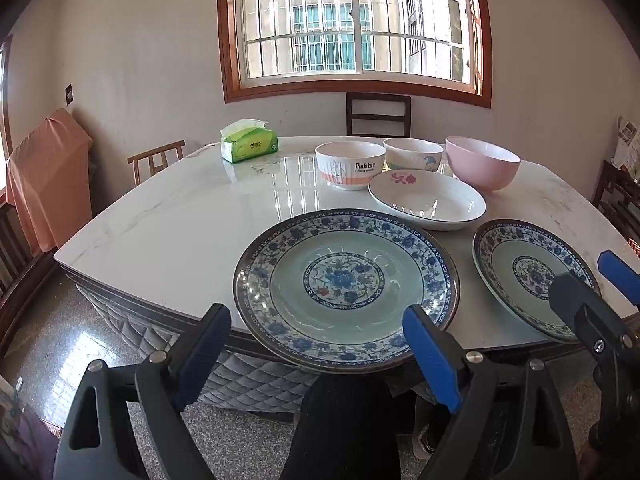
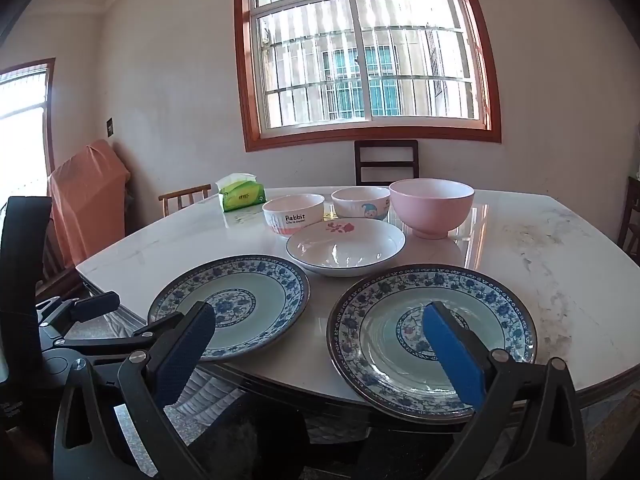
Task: Organize plates and bowls
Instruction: 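Move both grippers toward the nearer blue-and-white patterned plate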
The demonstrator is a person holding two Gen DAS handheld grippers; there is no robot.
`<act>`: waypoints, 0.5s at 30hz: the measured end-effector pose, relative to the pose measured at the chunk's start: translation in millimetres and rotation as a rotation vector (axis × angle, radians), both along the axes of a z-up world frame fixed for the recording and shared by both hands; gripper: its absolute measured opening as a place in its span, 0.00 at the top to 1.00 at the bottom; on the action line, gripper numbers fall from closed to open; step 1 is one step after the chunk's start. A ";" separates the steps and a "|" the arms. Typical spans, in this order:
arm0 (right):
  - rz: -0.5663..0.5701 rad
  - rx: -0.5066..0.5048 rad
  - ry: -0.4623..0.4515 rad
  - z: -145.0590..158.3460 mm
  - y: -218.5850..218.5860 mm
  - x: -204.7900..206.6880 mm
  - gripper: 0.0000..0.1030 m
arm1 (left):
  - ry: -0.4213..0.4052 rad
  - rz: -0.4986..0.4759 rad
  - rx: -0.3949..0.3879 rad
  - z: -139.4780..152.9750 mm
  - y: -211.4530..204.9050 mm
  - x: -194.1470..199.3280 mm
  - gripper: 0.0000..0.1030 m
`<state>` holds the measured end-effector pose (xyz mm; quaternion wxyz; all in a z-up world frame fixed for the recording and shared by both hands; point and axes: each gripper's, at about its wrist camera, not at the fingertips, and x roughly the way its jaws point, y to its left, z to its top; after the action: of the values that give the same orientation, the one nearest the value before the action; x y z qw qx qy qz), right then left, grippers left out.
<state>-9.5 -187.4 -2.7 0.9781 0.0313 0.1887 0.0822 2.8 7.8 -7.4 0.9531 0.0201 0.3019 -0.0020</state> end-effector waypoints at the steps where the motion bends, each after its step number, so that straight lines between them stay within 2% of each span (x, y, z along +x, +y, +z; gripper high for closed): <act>1: 0.005 0.004 0.003 -0.6 0.2 0.1 0.00 | 0.003 -0.001 -0.002 -0.2 0.5 0.1 0.13; 15: 0.046 0.051 0.047 -4.2 -0.2 2.9 0.00 | 0.024 0.006 0.006 -4.8 1.3 2.2 0.13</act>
<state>-6.6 -187.5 -6.9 0.9701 0.0536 0.2103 0.1086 5.0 9.1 -12.2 0.9494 0.0219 0.3133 0.0016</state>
